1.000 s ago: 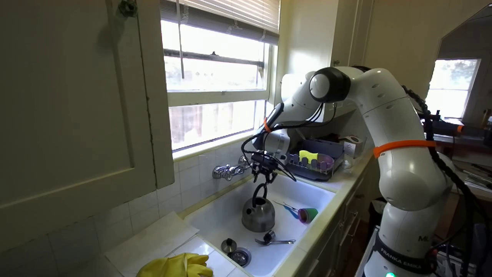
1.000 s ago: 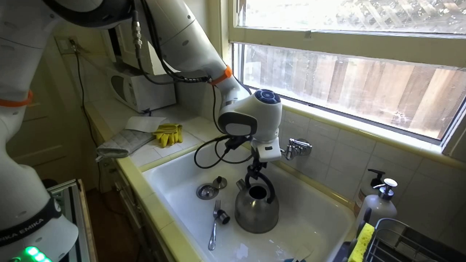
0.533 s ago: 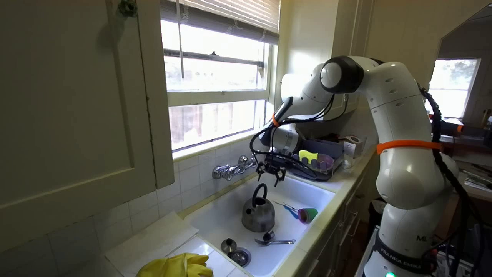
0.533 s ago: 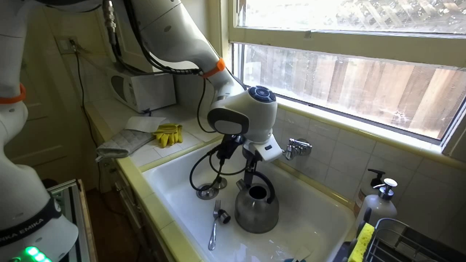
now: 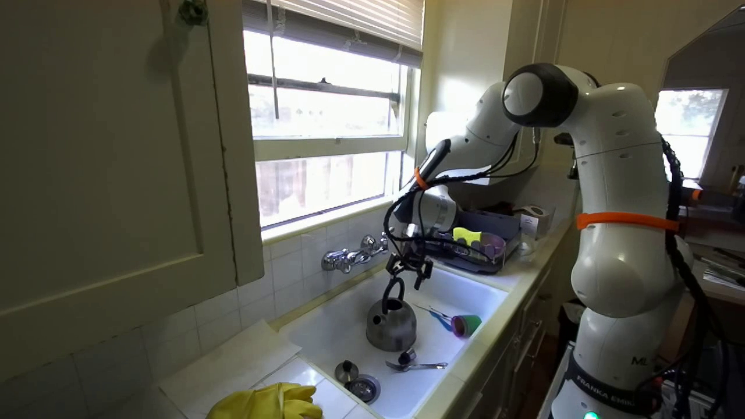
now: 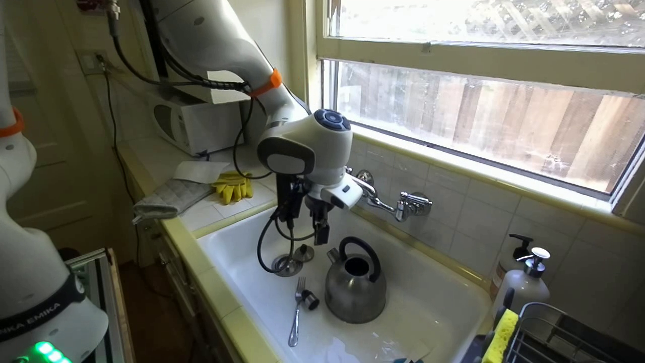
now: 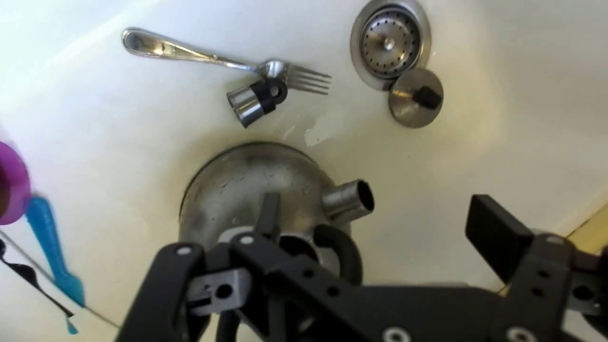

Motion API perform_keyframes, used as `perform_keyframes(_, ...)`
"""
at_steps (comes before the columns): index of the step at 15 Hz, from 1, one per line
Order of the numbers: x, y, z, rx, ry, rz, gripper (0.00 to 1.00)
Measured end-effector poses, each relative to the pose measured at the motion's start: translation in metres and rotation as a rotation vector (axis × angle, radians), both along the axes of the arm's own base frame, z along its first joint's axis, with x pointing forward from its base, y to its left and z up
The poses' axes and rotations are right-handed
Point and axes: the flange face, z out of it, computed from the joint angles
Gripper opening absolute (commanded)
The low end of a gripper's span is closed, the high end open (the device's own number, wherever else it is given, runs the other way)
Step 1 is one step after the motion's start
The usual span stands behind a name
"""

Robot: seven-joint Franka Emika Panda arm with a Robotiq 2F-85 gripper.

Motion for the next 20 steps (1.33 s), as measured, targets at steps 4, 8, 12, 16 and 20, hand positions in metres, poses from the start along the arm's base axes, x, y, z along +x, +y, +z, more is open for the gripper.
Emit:
perform_keyframes(4,-0.005,0.063,-0.01,-0.041,0.003,0.218,1.0)
perform_keyframes(8,-0.003,0.113,-0.026,-0.102,-0.013,0.389,1.0)
perform_keyframes(12,-0.001,0.106,-0.025,-0.103,-0.017,0.375,1.0)
perform_keyframes(16,0.0,0.105,-0.024,-0.104,-0.018,0.372,1.0)
perform_keyframes(20,-0.001,0.123,-0.039,-0.123,-0.022,0.428,1.0)
